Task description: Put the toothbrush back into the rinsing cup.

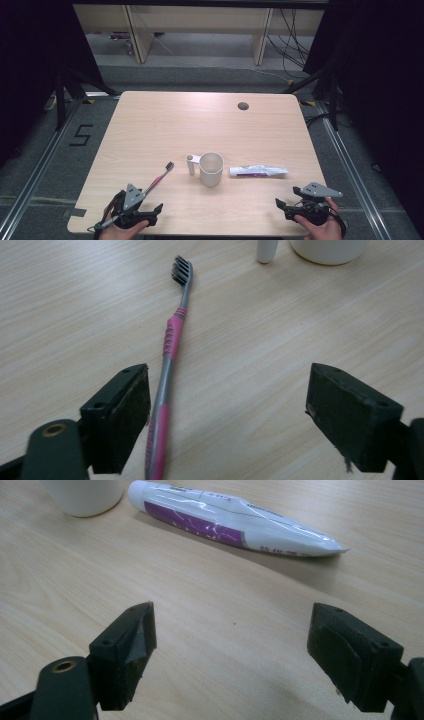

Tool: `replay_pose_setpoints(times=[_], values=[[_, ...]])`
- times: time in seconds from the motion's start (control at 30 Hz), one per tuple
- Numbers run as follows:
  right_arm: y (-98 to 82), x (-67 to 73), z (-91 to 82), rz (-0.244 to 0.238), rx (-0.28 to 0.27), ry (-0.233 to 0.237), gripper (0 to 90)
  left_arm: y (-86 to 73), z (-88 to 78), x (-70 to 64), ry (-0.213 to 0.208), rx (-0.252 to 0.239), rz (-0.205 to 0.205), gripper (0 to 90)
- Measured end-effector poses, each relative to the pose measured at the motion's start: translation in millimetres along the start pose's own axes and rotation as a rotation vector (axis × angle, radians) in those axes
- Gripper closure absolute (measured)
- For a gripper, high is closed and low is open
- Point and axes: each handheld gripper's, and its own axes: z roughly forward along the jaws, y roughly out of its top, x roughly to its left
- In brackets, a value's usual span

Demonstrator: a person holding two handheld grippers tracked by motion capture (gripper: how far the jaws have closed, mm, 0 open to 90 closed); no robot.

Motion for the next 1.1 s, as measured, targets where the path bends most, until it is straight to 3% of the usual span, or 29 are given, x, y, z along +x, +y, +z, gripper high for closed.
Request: replay_pose_setpoints(times=[0.13,0.37,0.53,0.57,0.63,0.67,0.73,0.8,0.83,0.97,1.03,1.07,1.1], values=[[0.0,0.1,1.7,-0.005,0.008,0.006,20.4,11.8,-0.2,12.0,0.004,0.041,0.032,22.8],[-0.6,1.1,2.8,0.001,0.017,0.011,20.8,26.0,5.6,30.5,0.023,0.084,0.029,33.9],[-0.8,0.5,3.4,-0.011,0.018,0.000,20.9,34.4,9.2,39.2,-0.010,0.101,0.041,43.8],[-1.0,2.7,3.7,0.020,0.024,0.014,21.0,35.9,8.9,41.4,-0.018,0.111,0.046,45.9],[-0.4,3.8,3.3,0.021,0.029,0.017,21.0,37.7,10.7,42.8,-0.015,0.118,0.046,50.1],[-0.6,3.5,3.7,0.005,0.038,0.027,21.0,39.6,11.0,44.9,-0.015,0.151,0.070,53.2],[-0.4,1.8,4.9,-0.021,0.031,0.027,21.0,42.5,13.4,46.7,-0.024,0.173,0.079,54.6],[-0.3,1.8,5.1,-0.024,0.034,0.030,21.1,45.3,18.2,46.0,-0.031,0.195,0.096,59.1],[-0.5,1.7,5.0,-0.028,0.027,0.017,21.2,47.6,24.2,44.3,-0.040,0.231,0.117,60.3],[-0.1,1.7,5.0,-0.018,0.043,0.026,21.3,50.3,34.2,41.9,-0.044,0.278,0.135,63.6],[-0.8,4.0,4.9,0.012,0.055,0.035,21.5,52.0,40.4,41.1,-0.042,0.299,0.147,65.0],[-0.4,1.2,5.5,-0.028,0.040,0.028,21.6,53.1,42.8,41.4,-0.045,0.313,0.156,65.8],[-0.1,1.4,5.3,-0.027,0.042,0.026,21.6,53.8,45.1,41.0,-0.052,0.321,0.156,67.0]])
